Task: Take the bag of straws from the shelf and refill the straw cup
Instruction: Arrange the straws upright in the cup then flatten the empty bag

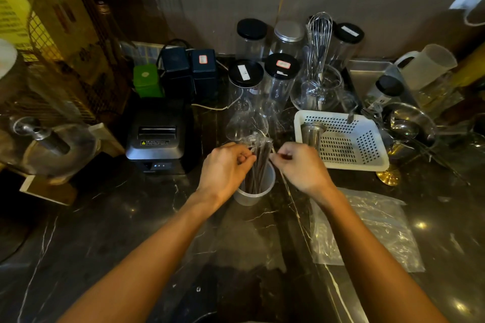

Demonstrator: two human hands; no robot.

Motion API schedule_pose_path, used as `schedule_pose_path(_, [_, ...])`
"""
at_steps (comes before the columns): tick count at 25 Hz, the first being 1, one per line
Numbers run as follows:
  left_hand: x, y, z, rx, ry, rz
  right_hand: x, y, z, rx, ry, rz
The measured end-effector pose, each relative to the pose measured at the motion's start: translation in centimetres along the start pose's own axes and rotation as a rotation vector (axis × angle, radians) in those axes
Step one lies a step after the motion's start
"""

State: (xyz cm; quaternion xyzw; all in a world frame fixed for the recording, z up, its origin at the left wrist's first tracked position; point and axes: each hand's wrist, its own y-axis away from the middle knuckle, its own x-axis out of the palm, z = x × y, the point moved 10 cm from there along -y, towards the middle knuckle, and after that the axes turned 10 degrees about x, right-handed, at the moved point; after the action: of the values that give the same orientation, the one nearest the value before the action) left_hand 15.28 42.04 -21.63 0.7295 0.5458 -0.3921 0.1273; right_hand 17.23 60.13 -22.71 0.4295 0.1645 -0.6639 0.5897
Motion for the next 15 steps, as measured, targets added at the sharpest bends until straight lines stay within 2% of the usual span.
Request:
schedule_pose_path(2, [-0.1, -0.5, -1.0, 0.081, -0.128, 0.022, -0.3, -0.7, -0.6, 0.016, -0.008, -0.042])
schedule_pose_path(4, [0.3, -0.8, -1.6, 0.135, -0.204, 0.055, 1.0, -1.2, -0.6, 0.008, -0.021, 0.019])
schedule_pose_path(7, [1.3, -0.5, -1.3, 0.125, -0.246, 0.071, 2.1, -1.3, -0.3, -0.017, -0.071, 0.000])
schedule_pose_path(10, [1.4, 0.5, 0.2, 0.046, -0.191, 0.045, 1.7, -0.9, 0.0, -0.047, -0.093, -0.061])
schedule_pose_path(15, [0.1, 1.0, 0.6, 0.000, -0.052, -0.028, -0.8, -0.3, 0.5, -0.125, -0.163, -0.037])
